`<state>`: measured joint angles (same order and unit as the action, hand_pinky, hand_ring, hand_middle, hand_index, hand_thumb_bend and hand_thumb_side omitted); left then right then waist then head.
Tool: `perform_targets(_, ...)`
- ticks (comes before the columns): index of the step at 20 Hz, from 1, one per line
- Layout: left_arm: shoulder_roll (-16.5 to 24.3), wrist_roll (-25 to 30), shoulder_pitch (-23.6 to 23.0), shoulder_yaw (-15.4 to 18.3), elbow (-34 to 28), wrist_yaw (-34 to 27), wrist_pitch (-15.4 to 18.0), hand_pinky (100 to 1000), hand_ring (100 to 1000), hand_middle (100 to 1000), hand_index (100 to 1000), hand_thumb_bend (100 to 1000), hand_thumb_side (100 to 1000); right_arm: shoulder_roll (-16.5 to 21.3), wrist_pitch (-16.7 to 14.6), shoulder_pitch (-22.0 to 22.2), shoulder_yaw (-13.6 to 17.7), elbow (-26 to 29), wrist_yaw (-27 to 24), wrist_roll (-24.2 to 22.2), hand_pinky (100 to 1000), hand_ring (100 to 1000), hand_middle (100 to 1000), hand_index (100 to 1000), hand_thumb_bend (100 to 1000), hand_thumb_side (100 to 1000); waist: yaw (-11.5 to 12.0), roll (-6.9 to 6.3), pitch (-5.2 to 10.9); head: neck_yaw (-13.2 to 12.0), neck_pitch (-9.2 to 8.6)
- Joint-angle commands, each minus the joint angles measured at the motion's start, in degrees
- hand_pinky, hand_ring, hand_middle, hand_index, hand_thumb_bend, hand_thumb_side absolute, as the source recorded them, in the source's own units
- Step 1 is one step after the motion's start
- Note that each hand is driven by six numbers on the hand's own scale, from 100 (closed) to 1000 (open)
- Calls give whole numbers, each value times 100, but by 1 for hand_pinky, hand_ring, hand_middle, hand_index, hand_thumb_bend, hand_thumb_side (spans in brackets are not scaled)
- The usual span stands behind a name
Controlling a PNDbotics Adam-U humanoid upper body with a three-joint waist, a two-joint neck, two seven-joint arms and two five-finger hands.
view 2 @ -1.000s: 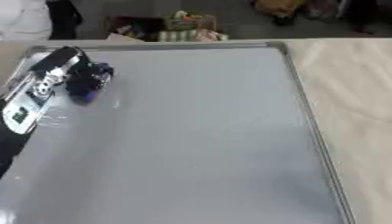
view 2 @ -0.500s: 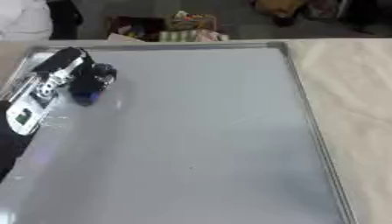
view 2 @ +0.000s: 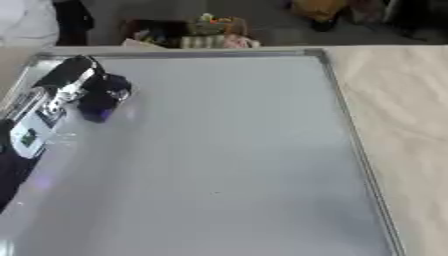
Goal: Wipe the whiteboard clean with a brush.
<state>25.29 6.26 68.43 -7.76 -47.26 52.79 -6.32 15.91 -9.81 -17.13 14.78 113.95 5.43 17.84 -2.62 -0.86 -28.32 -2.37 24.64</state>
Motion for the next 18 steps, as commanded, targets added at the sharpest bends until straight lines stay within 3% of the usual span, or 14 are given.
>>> perform_targets(1,233,-114,-185,134,357,97,-94,540,526,303,541,186,561,85,-4,-17,49,64,-7,-4,870,815,581,861,100,1000,31,62,90,23,-17)
perform_targets(18,613,-277,-357,318,449,63,-216,532,522,299,535,175,547,77,5,35,71,64,5,22,870,814,580,861,100,1000,130,125,142,91,17)
